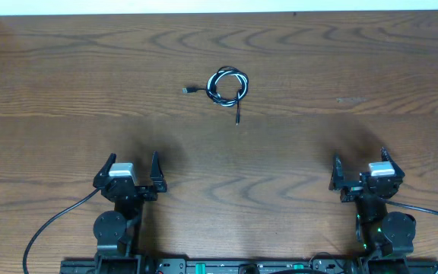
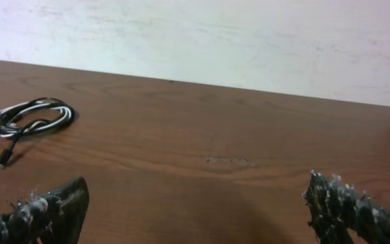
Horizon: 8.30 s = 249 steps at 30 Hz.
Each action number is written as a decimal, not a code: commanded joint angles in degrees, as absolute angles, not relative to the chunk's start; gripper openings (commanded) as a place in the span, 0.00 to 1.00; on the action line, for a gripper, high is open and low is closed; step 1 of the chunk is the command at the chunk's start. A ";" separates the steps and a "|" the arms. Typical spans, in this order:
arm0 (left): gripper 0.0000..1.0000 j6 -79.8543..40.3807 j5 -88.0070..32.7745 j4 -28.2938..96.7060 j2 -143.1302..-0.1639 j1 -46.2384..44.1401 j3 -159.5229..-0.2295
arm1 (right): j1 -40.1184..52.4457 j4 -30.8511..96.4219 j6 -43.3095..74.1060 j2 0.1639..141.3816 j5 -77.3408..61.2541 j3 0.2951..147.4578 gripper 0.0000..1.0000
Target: Untangle cables
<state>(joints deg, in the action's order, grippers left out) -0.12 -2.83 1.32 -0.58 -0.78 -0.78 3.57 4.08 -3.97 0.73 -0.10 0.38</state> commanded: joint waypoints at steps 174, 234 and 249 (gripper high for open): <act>0.89 13.30 -23.42 37.41 -106.13 -18.35 -94.15 | 2.39 39.92 -3.05 64.51 -27.38 59.11 0.99; 0.07 -20.97 -24.03 44.14 -105.73 -26.81 -93.97 | 6.17 34.06 16.16 74.94 -33.34 59.09 0.61; 0.15 -19.75 -23.42 44.34 -110.63 -27.20 -93.95 | 4.12 37.54 21.26 79.40 -19.81 59.09 0.62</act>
<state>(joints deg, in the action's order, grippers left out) -20.08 -22.65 44.49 -107.94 -26.81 -93.86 5.50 37.41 19.84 79.72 -22.24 58.35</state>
